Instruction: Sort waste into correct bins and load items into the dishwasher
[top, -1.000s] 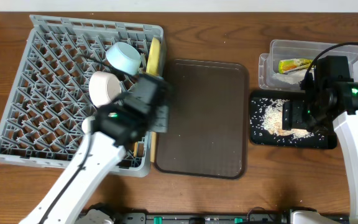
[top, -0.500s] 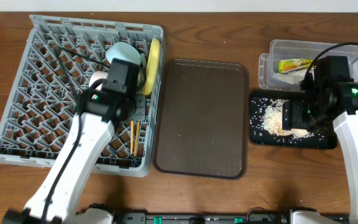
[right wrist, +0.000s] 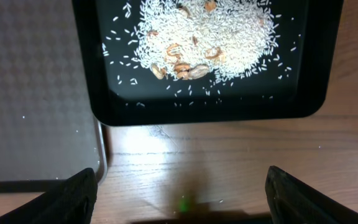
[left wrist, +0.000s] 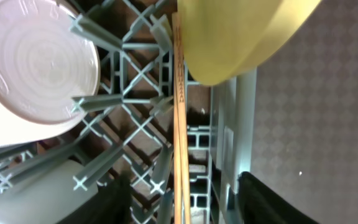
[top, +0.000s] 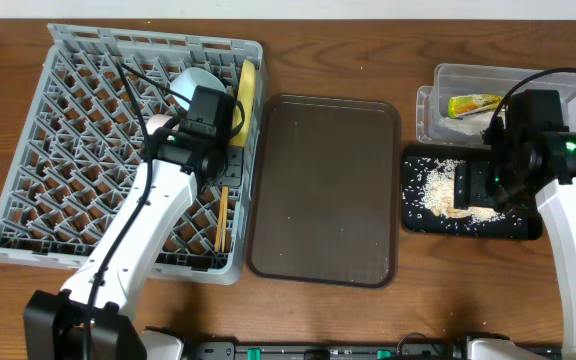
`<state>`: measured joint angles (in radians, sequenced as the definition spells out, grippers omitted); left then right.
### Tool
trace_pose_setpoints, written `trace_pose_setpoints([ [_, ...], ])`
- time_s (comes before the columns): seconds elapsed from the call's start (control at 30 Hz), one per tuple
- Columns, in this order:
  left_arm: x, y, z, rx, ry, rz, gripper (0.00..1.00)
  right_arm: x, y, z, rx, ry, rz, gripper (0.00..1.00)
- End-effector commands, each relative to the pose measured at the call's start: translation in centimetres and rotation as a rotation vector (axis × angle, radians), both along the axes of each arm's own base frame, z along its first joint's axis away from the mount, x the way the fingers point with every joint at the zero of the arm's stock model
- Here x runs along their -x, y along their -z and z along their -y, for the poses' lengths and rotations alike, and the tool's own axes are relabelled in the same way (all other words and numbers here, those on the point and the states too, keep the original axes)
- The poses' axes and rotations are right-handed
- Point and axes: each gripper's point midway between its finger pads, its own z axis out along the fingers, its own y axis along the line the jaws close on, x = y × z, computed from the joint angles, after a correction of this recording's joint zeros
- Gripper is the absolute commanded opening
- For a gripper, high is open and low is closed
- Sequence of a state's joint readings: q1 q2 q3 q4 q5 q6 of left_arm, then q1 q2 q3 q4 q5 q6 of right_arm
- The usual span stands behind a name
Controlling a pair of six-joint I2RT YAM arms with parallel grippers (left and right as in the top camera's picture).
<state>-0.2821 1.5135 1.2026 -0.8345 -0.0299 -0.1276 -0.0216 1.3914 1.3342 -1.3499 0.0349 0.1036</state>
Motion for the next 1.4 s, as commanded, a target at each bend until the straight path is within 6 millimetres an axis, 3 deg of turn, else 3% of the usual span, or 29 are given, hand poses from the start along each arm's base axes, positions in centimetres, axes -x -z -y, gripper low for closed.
trace_pose_setpoints([
  [0.0, 0.5, -1.6, -0.4, 0.002, -0.003, 0.036, 0.63, -0.6, -0.9, 0.2, -0.017, 0.031, 0.047, 0.85],
  [0.13, 1.4, -4.9, 0.8, 0.106, 0.031, 0.114, 0.75, -3.3, -1.9, -3.7, -0.233, -0.034, 0.162, 0.85],
  [0.3, 2.1, -7.9, 3.5, 0.236, 0.112, 0.195, 0.78, -7.1, -4.0, -8.0, -0.336, -0.197, 0.349, 0.86],
  [0.43, 2.2, -7.4, 5.1, 0.235, 0.156, 0.19, 0.8, -9.0, -4.2, -10.4, -0.302, -0.33, 0.421, 0.92],
  [0.57, 2.5, -5.5, 5.1, 0.2, 0.155, 0.118, 0.84, -9.5, -2.4, -9.5, -0.218, -0.285, 0.371, 0.99],
  [0.73, 5.1, -3.7, 3.4, 0.16, 0.11, -0.028, 0.87, -8.1, -1.3, -8.6, -0.219, -0.228, 0.289, 0.99],
  [0.93, 7.8, -4.1, 2.1, 0.14, 0.098, -0.067, 0.91, -6.1, -2.0, -7.0, -0.217, -0.167, 0.275, 0.99],
  [1.23, 11.3, -6.7, -0.3, 0.155, 0.089, 0.204, 0.92, -0.9, -2.9, -5.7, -0.191, -0.153, 0.513, 0.99],
  [1.37, 13.2, -8.4, -1.1, 0.21, 0.094, 0.396, 0.92, 2.1, -3.0, -3.6, -0.108, -0.082, 0.62, 0.99],
])
